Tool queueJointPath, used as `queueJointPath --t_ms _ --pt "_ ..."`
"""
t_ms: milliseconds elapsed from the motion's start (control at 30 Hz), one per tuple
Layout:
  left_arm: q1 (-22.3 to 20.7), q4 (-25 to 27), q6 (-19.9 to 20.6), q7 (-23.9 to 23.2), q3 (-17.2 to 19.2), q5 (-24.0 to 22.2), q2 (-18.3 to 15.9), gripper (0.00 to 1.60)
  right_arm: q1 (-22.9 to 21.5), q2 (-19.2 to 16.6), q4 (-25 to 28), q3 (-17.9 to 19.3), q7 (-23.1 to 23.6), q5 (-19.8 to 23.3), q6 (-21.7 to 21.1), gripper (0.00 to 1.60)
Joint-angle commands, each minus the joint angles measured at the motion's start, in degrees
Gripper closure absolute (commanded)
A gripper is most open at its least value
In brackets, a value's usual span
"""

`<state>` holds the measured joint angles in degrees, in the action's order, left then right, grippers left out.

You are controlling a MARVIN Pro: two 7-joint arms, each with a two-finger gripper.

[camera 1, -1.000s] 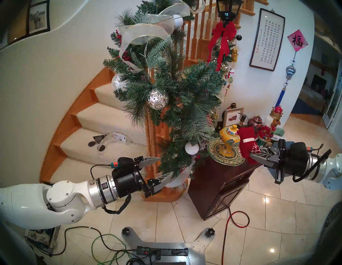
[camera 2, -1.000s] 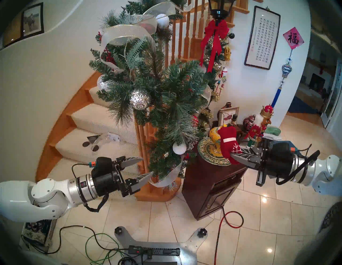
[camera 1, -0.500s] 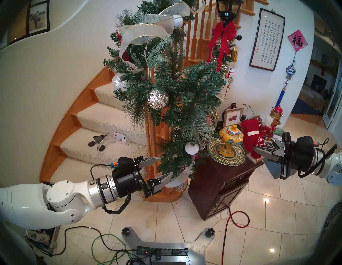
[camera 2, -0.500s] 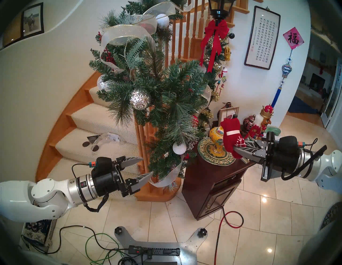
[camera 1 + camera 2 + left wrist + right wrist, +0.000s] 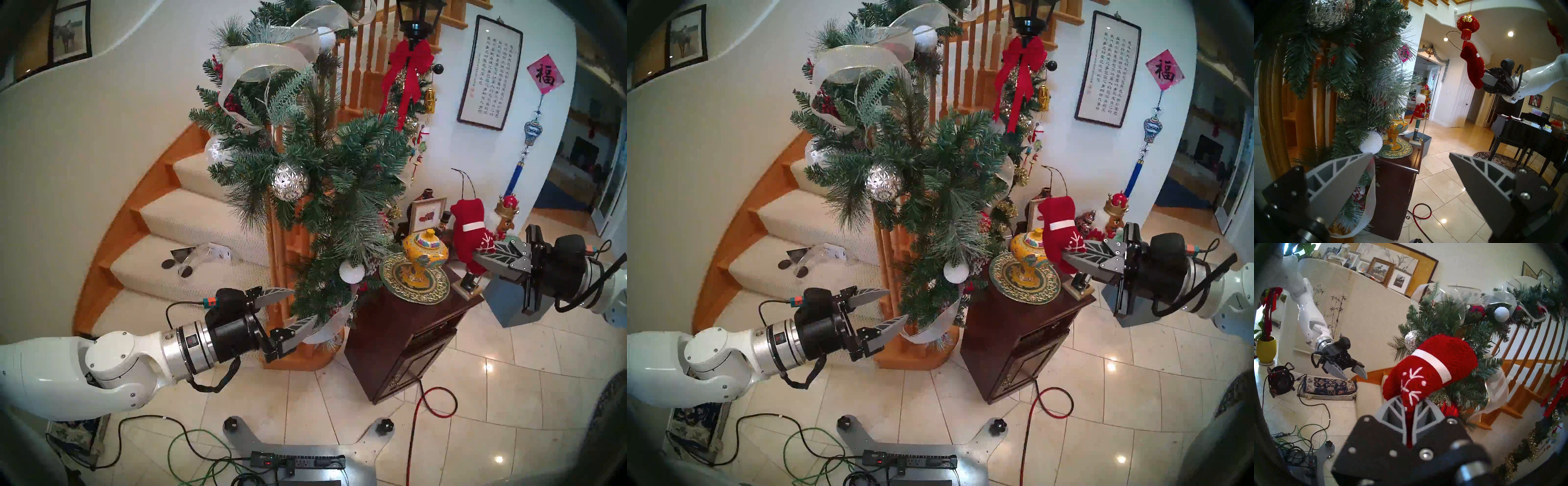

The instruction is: Hang the ornament onto the Christmas-tree-style decoration

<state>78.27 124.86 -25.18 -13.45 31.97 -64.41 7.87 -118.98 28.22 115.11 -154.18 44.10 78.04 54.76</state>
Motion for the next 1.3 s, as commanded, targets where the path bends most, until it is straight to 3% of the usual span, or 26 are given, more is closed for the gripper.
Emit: queueJointPath --t_ms 0,400,800,1267 --pt "-0.2 0.1 -0.2 0.1 0.2 0.0 -0.1 0.00 -1.4 -2.6 -0.3 2.0 0.5 0.0 0.2 1.60" --pt "-0.2 0.1 -0.2 0.1 0.2 0.0 -0.1 0.00 -0.7 -7.1 -1.3 5.7 1.3 -1.3 -1.7 1.60" --pt "-0.2 0.1 -0.2 0.1 0.2 0.0 -0.1 0.00 -1.2 -9.3 -2.4 7.3 2.0 -1.8 -2.8 1.60" --pt "-0.2 0.1 -0.2 0.1 0.2 0.0 -0.1 0.00 -1.2 -14.6 -4.8 12.5 1.9 -3.1 -9.9 1.60"
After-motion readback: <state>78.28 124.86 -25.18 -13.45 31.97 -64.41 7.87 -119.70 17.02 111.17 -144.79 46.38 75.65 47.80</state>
